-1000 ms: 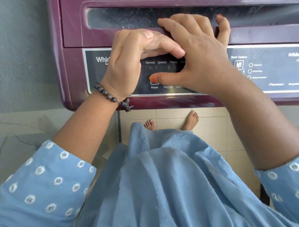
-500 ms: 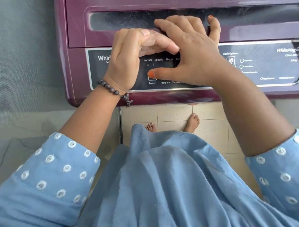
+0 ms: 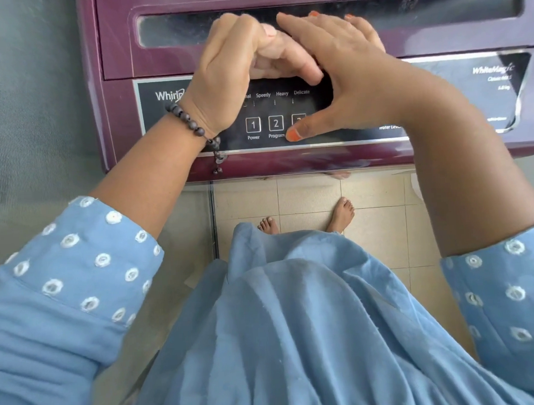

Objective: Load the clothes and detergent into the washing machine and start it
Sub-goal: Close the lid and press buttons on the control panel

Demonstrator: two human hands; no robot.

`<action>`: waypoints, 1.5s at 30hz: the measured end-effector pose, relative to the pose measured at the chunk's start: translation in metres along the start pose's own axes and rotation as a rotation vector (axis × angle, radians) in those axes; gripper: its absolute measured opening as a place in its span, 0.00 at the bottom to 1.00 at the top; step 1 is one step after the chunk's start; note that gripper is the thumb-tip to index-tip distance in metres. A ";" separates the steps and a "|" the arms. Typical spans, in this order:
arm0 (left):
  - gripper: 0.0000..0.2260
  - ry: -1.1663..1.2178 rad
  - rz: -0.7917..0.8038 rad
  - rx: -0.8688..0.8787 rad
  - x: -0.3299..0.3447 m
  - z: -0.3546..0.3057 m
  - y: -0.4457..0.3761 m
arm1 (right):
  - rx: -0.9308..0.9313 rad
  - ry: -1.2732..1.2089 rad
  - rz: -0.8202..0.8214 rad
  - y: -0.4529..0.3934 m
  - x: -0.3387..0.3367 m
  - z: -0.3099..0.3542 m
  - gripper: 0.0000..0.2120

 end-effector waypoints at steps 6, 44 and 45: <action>0.26 0.015 0.061 0.065 0.003 0.003 -0.006 | 0.001 0.001 -0.046 -0.003 0.004 -0.003 0.56; 0.23 0.059 0.104 0.128 0.006 0.008 -0.013 | 0.053 -0.008 -0.157 -0.006 0.005 -0.001 0.52; 0.23 0.059 0.101 0.126 0.006 0.009 -0.013 | 0.055 -0.009 -0.158 -0.006 0.004 -0.002 0.52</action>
Point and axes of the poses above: each hand's wrist, its own y-axis away from the middle knuckle, its own x-axis out of the palm, z = x × y, the point moved 7 cm from there along -y, towards the middle knuckle, and after that the axes turned 13 degrees about -y, right-handed, at the moved point
